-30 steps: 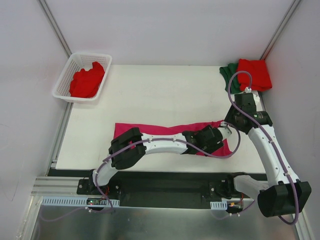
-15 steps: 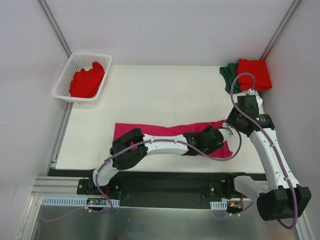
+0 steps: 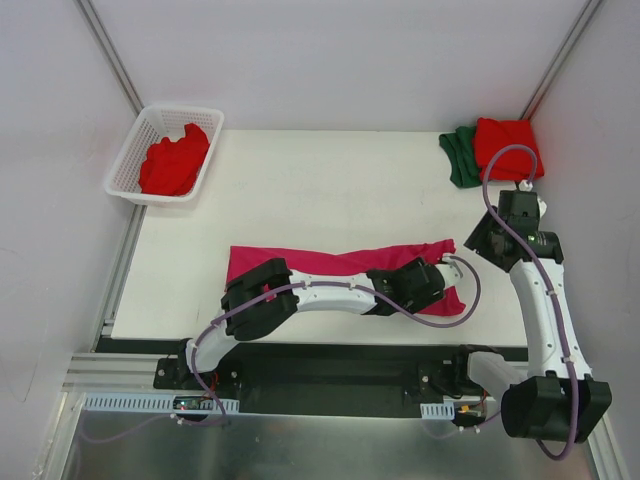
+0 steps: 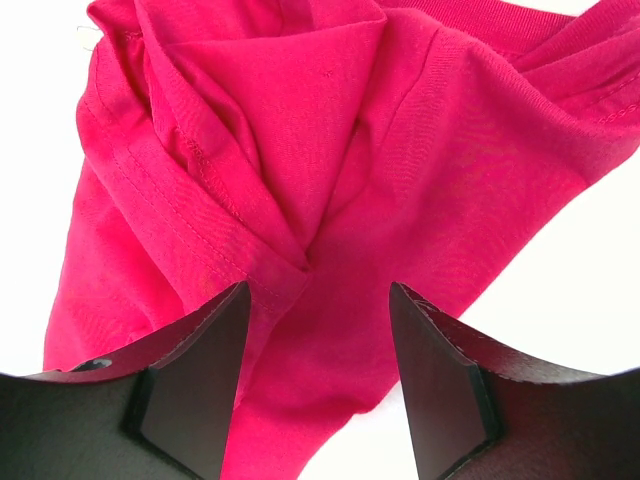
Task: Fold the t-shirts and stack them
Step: Fold the other side of the tshirt into a rectangle
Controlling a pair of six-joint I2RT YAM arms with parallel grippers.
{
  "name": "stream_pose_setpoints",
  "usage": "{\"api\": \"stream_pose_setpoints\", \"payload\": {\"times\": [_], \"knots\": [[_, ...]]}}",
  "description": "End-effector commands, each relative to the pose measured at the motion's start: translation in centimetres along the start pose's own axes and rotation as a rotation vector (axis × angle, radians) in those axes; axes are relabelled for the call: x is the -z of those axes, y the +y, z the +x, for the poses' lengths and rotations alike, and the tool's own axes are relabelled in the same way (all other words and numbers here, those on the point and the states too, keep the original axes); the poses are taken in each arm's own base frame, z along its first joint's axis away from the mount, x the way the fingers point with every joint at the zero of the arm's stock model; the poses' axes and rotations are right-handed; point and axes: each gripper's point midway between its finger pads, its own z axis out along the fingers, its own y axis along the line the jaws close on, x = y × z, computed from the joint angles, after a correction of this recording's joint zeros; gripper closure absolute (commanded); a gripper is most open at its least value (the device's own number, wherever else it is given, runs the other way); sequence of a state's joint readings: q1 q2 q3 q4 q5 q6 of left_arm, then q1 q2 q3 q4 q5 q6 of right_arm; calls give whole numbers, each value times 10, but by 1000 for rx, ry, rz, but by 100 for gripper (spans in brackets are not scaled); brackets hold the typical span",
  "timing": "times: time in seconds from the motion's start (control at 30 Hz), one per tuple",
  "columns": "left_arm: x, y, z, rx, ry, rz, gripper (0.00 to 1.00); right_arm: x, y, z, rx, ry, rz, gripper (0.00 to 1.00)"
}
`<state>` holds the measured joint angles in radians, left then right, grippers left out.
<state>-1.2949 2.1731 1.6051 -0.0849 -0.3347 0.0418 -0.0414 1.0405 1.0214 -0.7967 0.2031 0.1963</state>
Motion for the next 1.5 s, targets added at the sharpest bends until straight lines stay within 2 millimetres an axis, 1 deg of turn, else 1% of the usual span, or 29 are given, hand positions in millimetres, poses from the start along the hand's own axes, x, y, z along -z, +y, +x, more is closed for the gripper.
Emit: {"api": "stream_pose_setpoints", "payload": {"times": [0.0, 0.07, 0.17, 0.2, 0.3, 0.43, 0.53, 0.63, 0.67, 0.77, 0.9, 1.03, 1.23, 1.27, 1.43, 1.47], "knots": [[1, 3, -5, -9, -22, -23, 42, 6, 3, -18, -5, -33, -47, 45], [-1, 4, -3, -15, -20, -31, 43, 5, 2, -18, -12, -30, -47, 45], [-3, 6, -3, -25, -18, -48, 49, 3, 4, -15, -17, -18, -59, 45], [-4, 7, -2, -30, -16, -52, 55, 3, 5, -15, -18, -17, -64, 44], [-6, 8, 0, -37, -13, -63, 64, 3, 4, -14, -14, -14, -63, 44], [-8, 8, 1, -42, -13, -63, 69, 3, 4, -14, -15, -13, -65, 44], [-10, 7, 4, -44, -7, -64, 71, 3, 5, -14, -16, -10, -68, 44], [-11, 8, 7, -45, -1, -67, 78, 2, 4, -13, -15, -5, -66, 44], [-12, 8, 7, -47, 1, -68, 84, 2, 4, -13, -13, -5, -66, 44], [-11, 10, 6, -44, -2, -76, 93, 2, 5, -14, -15, -4, -69, 44], [-10, 12, 5, -48, -5, -83, 99, 1, 5, -12, -13, 0, -71, 44], [-6, 16, 0, -52, -14, -96, 100, 0, 5, -12, -12, 2, -68, 44], [9, 26, -12, -30, -44, -97, 100, -1, 6, -11, -14, 4, -74, 44], [13, 29, -15, -26, -53, -99, 100, -1, 6, -10, -14, 7, -74, 44], [21, 41, -17, -9, -59, -111, 100, -2, 7, -9, -13, 12, -82, 44], [25, 44, -21, -2, -68, -112, 100, -3, 7, -9, -13, 14, -81, 44]]}}
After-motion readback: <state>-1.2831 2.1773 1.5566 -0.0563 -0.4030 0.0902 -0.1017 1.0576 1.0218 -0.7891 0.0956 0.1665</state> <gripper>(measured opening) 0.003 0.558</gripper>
